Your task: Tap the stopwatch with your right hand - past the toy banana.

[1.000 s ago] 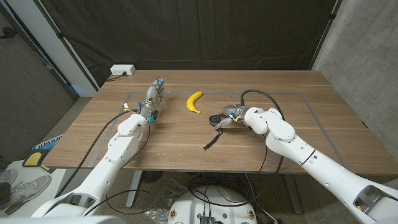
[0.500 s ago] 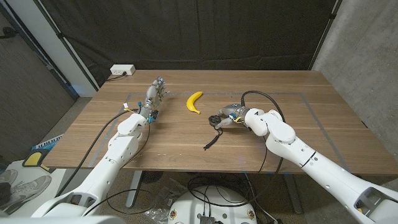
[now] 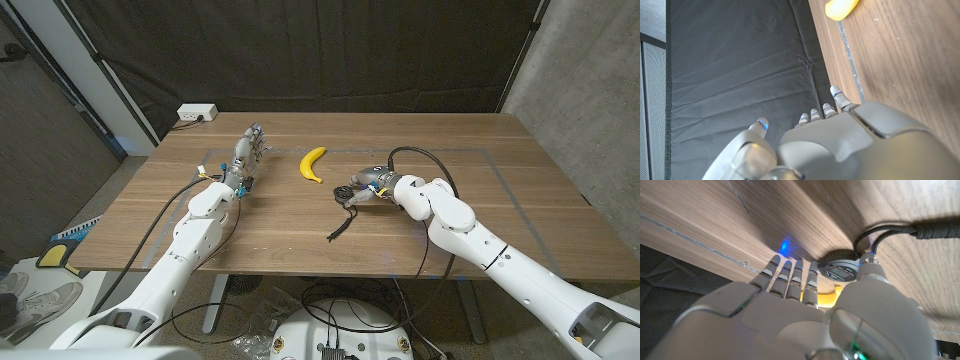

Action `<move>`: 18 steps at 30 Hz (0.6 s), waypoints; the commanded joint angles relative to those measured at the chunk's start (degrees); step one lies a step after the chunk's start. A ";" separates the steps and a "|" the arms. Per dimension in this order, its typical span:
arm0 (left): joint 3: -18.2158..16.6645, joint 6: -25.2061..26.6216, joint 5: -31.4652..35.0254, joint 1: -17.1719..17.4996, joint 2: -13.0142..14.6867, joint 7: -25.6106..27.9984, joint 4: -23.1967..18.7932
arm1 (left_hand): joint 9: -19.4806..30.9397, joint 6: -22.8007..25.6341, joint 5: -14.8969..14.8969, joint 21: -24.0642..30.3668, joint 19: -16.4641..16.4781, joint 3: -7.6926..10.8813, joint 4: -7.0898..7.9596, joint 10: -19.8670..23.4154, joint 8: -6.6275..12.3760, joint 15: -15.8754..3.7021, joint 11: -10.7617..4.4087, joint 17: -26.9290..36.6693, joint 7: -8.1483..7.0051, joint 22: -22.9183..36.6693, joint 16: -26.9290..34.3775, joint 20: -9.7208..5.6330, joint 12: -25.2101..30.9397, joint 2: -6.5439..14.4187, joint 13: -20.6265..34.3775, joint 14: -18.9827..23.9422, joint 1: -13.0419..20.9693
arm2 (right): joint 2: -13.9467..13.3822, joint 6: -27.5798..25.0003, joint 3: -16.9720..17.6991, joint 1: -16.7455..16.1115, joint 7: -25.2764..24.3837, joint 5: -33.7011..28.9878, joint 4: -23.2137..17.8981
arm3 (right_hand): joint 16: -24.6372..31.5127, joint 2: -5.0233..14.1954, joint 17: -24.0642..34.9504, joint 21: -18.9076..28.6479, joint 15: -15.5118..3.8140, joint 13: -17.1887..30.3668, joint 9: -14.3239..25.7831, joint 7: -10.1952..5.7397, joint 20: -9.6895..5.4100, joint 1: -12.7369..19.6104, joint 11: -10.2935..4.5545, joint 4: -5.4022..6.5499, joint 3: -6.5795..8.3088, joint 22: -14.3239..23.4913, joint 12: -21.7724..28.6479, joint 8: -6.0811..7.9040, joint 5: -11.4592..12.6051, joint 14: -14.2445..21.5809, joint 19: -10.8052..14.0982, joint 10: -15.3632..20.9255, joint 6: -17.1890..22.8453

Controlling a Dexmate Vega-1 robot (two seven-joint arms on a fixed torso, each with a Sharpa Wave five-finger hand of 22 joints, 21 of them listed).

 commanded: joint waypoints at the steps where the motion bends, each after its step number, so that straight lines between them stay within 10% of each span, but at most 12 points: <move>1: -0.12 -0.09 0.03 -0.59 -0.30 -0.28 0.96 | 0.09 -8.97 0.47 -0.17 -8.09 -0.41 0.06 -8.69 -0.15 -0.83 0.39 0.12 -0.31 0.30 -0.06 0.15 0.00 3.28 0.20 -8.35 -0.33 | 0.21 0.27 -0.59 1.16 1.77 0.00 0.82 | -0.38 -0.87 0.16 -0.41 0.66 0.19 -0.75 1.38 0.42 -0.34 0.37 0.30 -0.84 0.12 -0.55 -2.40 0.41 -0.47 -0.40 -1.28 -4.90; 8: -0.23 -0.23 0.01 -0.86 -0.46 -0.45 1.55 | 0.10 -9.00 0.50 -0.22 -8.05 -0.51 0.08 -8.71 -0.12 -0.84 0.41 0.12 -0.30 0.31 -0.05 0.17 0.01 3.29 0.20 -8.35 -0.37 | 0.22 1.39 -0.60 1.57 1.11 0.77 1.33 | -0.55 -1.72 0.07 -0.92 1.19 0.25 -1.18 2.98 0.72 -0.66 0.68 0.46 -1.81 0.14 -1.49 -4.80 0.50 -1.32 -0.98 -4.19 -10.40; 18: -0.45 -0.51 0.08 -1.03 -0.61 -0.48 2.21 | 0.10 -9.09 0.52 -0.30 -8.03 -0.64 0.09 -8.73 -0.12 -0.80 0.41 0.13 -0.45 0.32 -0.03 0.18 0.02 3.27 0.20 -8.32 -0.43 | 0.35 3.53 -0.18 1.57 -2.19 2.44 2.33 | 0.06 -0.41 -0.06 -0.35 -0.40 0.26 -1.30 -1.95 -0.27 1.73 -0.38 0.12 -1.73 0.29 0.07 -0.58 1.21 0.84 1.52 -0.76 1.12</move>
